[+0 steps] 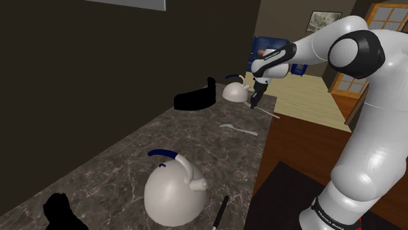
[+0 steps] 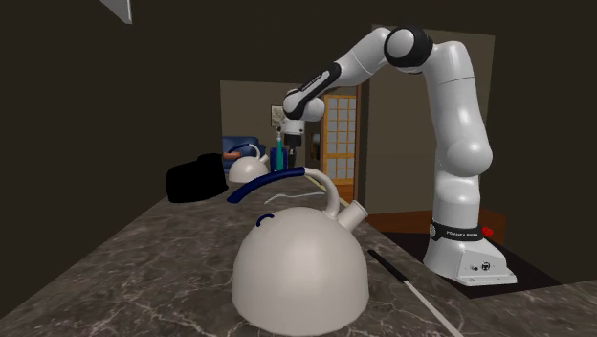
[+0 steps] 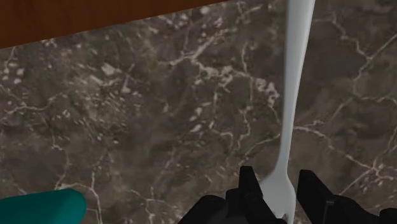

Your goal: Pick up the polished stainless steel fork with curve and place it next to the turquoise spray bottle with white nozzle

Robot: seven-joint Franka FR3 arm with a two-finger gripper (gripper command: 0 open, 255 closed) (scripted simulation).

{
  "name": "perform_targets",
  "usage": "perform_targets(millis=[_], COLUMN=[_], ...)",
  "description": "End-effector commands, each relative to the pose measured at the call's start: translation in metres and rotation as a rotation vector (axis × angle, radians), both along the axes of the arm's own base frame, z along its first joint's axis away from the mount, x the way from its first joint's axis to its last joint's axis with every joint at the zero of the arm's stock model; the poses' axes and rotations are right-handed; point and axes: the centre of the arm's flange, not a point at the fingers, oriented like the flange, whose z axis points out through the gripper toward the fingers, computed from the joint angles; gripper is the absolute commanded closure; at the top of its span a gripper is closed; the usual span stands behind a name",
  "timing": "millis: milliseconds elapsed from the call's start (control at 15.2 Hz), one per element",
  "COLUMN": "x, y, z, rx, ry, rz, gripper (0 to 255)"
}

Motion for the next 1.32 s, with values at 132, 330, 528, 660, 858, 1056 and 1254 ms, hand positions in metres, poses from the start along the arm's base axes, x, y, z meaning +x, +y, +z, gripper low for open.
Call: perform_targets(millis=[132, 330, 528, 660, 858, 1056, 1254], x=[0.000, 0.000, 0.000, 0.000, 0.000, 0.000, 0.000], y=[0.000, 0.000, 0.000, 0.000, 0.000, 0.000, 0.000], z=[-0.020, -0.036, -0.044, -0.044, -0.044, -0.044, -0.044], rx=[0.000, 0.000, 0.000, 0.000, 0.000, 0.000, 0.000], ry=[-0.001, -0.001, -0.001, -0.001, -0.001, -0.001, -0.001], rz=[0.000, 0.000, 0.000, 0.000, 0.000, 0.000, 0.000], gripper=[255, 255, 255, 255, 255, 0, 0])
